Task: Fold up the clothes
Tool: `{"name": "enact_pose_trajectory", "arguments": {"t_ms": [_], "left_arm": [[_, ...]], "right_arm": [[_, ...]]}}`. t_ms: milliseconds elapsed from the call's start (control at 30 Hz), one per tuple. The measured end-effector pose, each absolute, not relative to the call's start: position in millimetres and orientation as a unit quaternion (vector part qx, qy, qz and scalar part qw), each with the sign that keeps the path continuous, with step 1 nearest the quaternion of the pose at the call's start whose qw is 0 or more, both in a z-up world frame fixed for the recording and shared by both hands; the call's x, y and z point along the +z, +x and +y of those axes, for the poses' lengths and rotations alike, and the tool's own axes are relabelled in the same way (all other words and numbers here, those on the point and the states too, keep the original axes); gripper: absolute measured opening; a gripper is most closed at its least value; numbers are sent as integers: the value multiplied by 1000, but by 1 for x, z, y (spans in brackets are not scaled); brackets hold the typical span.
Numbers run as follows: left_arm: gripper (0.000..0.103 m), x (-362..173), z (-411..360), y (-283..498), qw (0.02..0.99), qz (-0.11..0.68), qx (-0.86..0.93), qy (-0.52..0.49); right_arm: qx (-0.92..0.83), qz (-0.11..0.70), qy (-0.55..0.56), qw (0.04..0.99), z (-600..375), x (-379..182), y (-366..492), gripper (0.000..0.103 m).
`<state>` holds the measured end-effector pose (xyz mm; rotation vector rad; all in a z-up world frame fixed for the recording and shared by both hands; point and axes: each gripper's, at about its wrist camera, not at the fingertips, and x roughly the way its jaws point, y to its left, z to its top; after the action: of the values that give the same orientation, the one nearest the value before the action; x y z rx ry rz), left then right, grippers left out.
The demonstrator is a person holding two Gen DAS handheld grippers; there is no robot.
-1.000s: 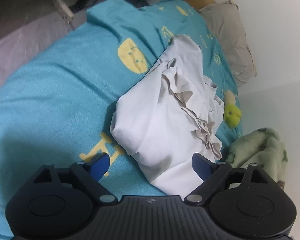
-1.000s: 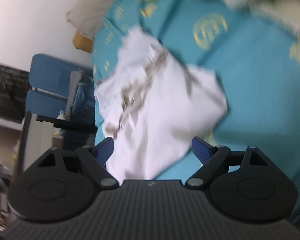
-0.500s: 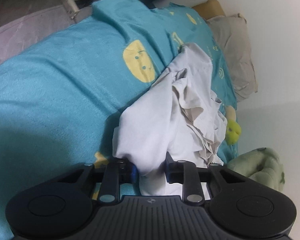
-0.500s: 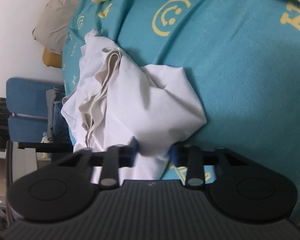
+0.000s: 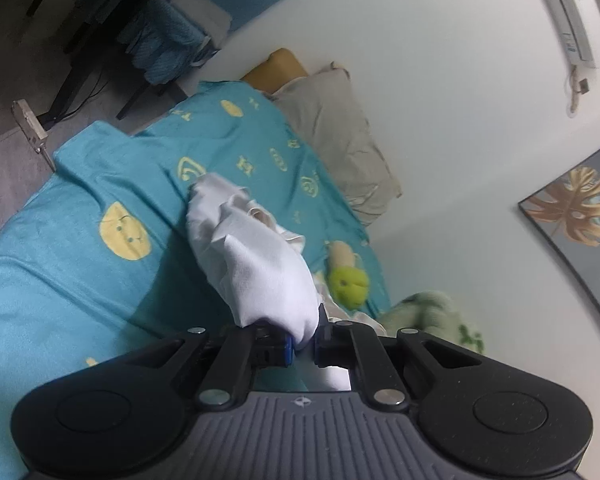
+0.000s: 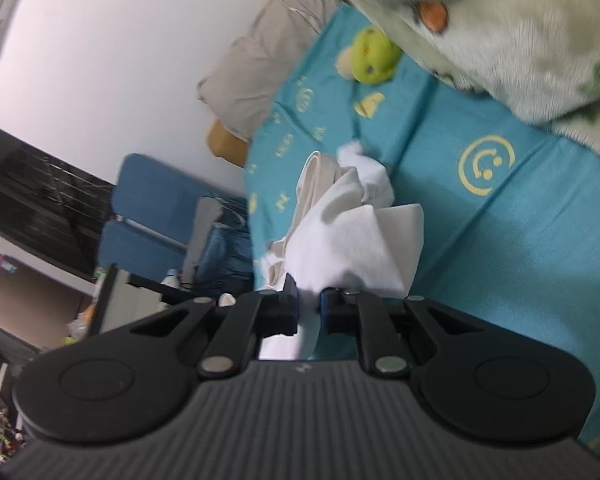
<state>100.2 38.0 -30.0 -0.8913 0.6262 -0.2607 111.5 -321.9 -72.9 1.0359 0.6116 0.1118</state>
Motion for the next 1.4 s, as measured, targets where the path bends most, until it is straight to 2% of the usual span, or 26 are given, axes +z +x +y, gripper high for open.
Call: {"name": "enact_pose_trajectory", "arguments": {"t_ms": [233,433,600,800,1000,1167,1400], "left_arm": [[9,14,40,18,842,304,-125,-428],[10,19,46,-33,839,315,-114,-429],[11,4,46,3,835,336,-86,-427],[13,-30,40,100,836,369,-54,-403],[14,-78,27,186,852,387,-59,-346],[14,-121,26,216,865,390,-60,-309],[14,-133,22,232,880,385,-68,-271]], "right_arm": [[71,284,468,834,-328,-35,31,13],[67,299,468,829,-330,-32,-12,13],[50,323,472,819,-327,-43,25,13],[17,362,461,810,-314,-72,112,13],[-13,400,448,799,-312,-126,187,14],[-24,418,434,798,-306,-158,217,15],[-17,418,365,832,-292,-159,232,15]]}}
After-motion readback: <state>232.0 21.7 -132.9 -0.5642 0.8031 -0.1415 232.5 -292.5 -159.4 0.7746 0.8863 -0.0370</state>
